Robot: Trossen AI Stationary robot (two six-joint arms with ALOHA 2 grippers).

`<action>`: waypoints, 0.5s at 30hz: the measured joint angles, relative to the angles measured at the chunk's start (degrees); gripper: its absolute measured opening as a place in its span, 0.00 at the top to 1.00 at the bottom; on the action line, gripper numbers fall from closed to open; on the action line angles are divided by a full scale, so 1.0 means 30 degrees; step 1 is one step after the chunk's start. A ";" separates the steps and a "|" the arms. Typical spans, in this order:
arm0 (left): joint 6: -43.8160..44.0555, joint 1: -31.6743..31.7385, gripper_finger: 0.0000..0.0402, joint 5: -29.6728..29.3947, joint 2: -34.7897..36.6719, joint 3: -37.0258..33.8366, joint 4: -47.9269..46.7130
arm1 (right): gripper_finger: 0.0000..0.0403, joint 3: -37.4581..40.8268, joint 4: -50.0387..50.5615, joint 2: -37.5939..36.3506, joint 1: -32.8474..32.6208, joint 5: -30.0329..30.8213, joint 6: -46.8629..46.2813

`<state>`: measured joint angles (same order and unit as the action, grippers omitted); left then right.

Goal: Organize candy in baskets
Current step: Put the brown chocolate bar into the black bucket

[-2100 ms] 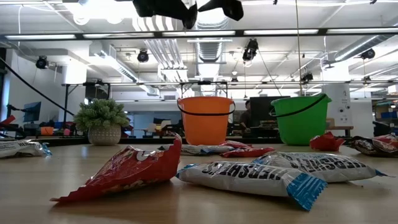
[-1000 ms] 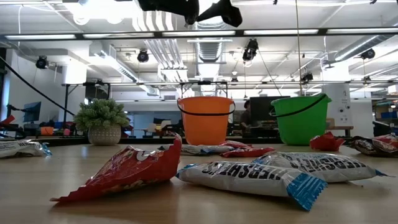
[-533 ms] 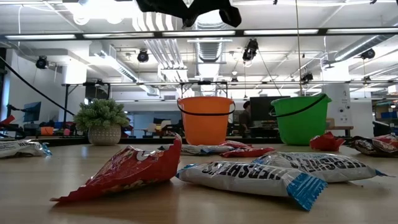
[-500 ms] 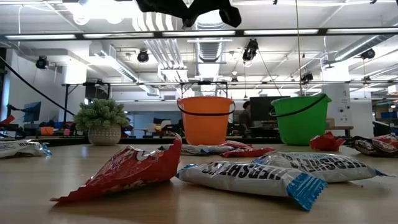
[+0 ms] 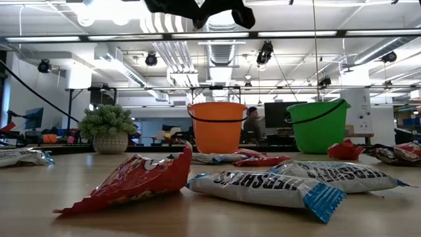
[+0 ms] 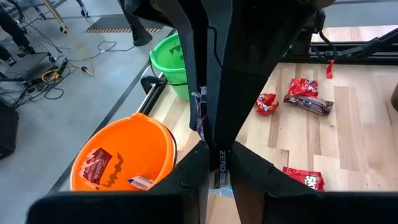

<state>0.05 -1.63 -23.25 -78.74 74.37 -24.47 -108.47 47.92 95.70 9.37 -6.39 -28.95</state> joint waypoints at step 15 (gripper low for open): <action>-0.0207 -0.0021 0.69 0.0598 0.0093 0.0000 -0.1948 | 0.97 0.0029 0.4086 -0.0345 0.0007 0.0168 0.0223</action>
<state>-0.57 -1.69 -21.45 -78.46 74.37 -30.32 -108.38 60.18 94.66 9.39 -5.89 -28.29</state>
